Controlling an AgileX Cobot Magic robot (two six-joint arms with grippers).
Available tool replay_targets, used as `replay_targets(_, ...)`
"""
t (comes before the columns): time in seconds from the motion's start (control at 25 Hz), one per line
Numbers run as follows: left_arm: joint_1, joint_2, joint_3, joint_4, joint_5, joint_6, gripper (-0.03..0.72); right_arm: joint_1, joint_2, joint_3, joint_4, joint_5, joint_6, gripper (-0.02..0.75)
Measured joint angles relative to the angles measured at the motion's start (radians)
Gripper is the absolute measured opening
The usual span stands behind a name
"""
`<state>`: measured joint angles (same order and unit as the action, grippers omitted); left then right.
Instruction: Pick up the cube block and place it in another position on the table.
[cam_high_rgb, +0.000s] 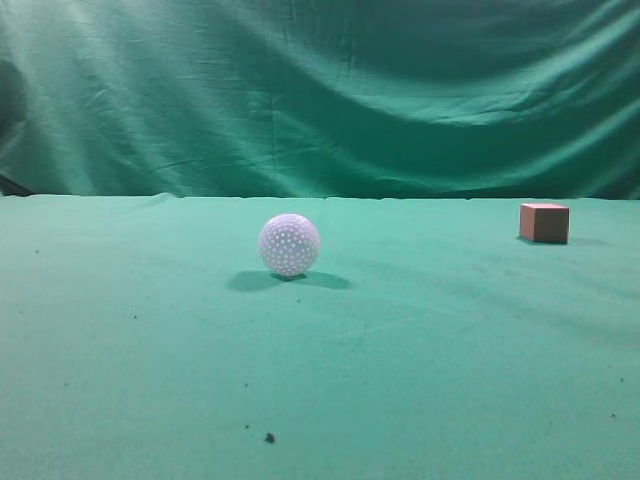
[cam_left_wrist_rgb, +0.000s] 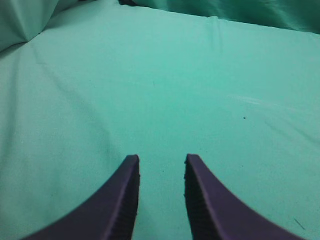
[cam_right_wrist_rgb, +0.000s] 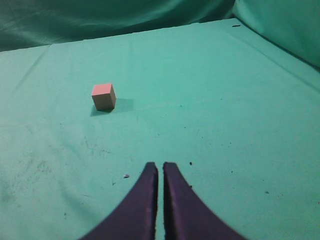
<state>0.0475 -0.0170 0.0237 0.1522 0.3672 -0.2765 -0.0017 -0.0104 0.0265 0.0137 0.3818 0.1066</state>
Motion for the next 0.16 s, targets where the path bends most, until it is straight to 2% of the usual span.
replay_targets(0.16,0.000,0.000,0.000,0.000,0.000,0.000,0.262,0.000,0.000,0.000,0.001,0.000,0.000,0.000)
